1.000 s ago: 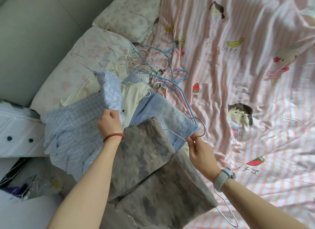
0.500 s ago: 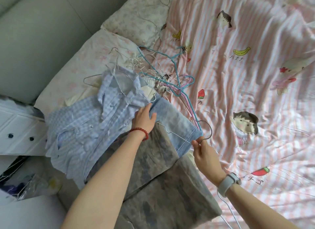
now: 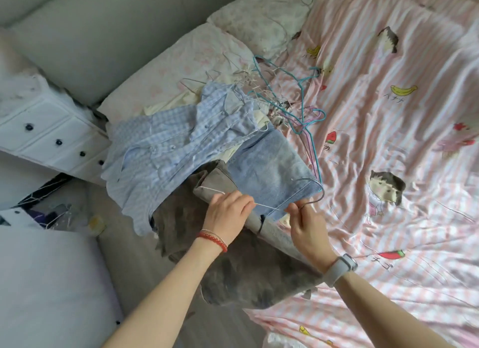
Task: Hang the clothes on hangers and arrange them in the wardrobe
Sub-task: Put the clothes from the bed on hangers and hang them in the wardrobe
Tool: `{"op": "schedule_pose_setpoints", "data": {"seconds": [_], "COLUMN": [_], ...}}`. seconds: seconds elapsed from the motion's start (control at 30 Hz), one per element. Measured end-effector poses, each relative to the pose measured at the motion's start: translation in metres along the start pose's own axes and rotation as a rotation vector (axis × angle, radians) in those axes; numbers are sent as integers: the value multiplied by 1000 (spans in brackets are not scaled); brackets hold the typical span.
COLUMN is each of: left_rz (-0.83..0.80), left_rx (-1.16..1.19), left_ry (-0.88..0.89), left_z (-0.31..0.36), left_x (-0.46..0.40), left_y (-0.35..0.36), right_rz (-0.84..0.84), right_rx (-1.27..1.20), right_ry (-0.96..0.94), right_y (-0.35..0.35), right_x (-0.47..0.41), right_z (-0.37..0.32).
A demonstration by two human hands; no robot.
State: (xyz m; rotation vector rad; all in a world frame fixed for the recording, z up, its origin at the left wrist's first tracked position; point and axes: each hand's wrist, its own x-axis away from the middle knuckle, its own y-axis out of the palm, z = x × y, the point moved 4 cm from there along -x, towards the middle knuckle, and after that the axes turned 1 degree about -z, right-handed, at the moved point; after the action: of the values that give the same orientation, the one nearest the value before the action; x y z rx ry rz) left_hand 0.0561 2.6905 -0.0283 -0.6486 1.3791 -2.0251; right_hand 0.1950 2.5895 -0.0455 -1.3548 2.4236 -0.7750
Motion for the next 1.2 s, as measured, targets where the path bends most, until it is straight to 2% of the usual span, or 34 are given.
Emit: {"op": "schedule_pose_setpoints", "data": {"seconds": [0.17,0.23,0.3,0.4,0.57,0.67,0.83,1.07,1.2], "left_rz": [263,274,239,257,549,633,886,1206,1341], "left_rx": [-69,-45,-13,-130,-240,-249,45,302,226], "left_ry": [-257,-345,-505,-662,-628,-686,-835,-1079,-1224], "left_z": [-4,-9,-15,-14,20,34,50,67,91], "left_x": [114,157,200,259,353,404,486,593,655], "left_y": [-35,-43,-47,-57,-79,-78,-74,-63,-56], "right_rz": [-215,-308,-394,-503,-609,-693,-847,-1150,-1266], "right_rx": [69,117,160,191,201,202,152,162,211], "right_ry": [-310,-435,-565,-711,-938,-1024,-1121,-1163,-1259], "right_y": [22,33,45,55,59,61,72,101,128], "right_x": [36,59,84,122,189,231,302,385,436], "right_z": [-62,-88,-111,-143,-184,-201,-238,-281,-280]}}
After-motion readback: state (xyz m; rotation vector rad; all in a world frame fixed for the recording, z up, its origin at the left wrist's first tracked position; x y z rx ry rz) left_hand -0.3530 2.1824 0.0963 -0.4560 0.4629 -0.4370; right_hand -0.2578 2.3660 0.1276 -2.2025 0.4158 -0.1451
